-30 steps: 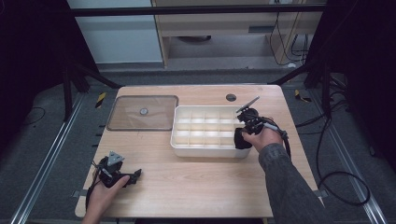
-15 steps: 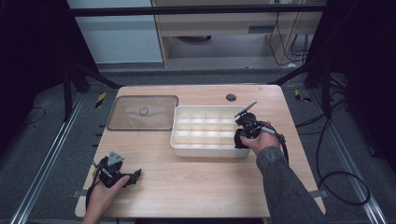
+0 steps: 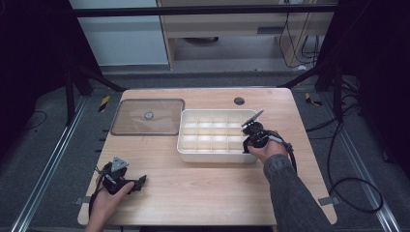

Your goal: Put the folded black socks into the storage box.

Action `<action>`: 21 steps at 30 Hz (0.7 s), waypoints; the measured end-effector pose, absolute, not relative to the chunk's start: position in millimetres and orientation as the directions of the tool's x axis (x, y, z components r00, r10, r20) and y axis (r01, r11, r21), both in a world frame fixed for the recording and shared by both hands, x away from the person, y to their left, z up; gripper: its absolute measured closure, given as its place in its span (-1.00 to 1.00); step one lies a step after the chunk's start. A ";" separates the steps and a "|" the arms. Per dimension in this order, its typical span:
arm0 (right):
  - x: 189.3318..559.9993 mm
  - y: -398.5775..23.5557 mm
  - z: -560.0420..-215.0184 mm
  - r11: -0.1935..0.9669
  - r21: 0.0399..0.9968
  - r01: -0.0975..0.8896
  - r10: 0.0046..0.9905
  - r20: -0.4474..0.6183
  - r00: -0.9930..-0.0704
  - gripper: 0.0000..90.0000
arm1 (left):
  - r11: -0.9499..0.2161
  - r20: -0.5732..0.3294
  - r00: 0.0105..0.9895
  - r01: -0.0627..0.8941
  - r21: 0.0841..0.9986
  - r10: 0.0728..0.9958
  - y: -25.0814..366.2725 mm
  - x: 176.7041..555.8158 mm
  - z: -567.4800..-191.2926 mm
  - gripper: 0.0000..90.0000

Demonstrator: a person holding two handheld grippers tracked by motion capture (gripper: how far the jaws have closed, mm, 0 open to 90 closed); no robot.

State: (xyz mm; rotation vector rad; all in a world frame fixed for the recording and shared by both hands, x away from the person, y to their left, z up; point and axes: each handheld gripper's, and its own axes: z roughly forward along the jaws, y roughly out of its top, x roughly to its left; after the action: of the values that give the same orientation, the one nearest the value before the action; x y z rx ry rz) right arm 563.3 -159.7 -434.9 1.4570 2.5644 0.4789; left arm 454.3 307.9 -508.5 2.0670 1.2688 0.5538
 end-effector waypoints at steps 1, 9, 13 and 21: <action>563.2 -158.8 -436.3 0.472 0.342 0.812 0.860 0.023 -0.509 1.00 | -0.327 0.022 0.445 0.625 0.709 0.896 307.9 454.3 -508.5 -1.00; 566.4 -155.9 -441.4 0.480 0.311 0.820 0.859 0.022 -0.511 1.00 | -0.327 0.021 0.444 0.625 0.709 0.896 307.8 454.3 -508.5 -1.00; 568.7 -154.7 -442.9 0.479 0.291 0.828 0.861 0.027 -0.507 1.00 | -0.327 0.022 0.445 0.625 0.709 0.895 307.8 454.3 -508.5 -1.00; 568.5 -155.3 -442.3 0.481 0.291 0.827 0.859 0.032 -0.511 1.00 | -0.328 0.022 0.445 0.624 0.709 0.895 307.9 454.4 -508.5 -1.00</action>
State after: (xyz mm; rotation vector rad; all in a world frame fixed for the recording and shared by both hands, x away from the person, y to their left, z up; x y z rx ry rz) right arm 568.5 -155.3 -442.3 1.4875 2.5998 0.4103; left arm 454.4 307.9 -508.5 2.0675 1.2680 0.5540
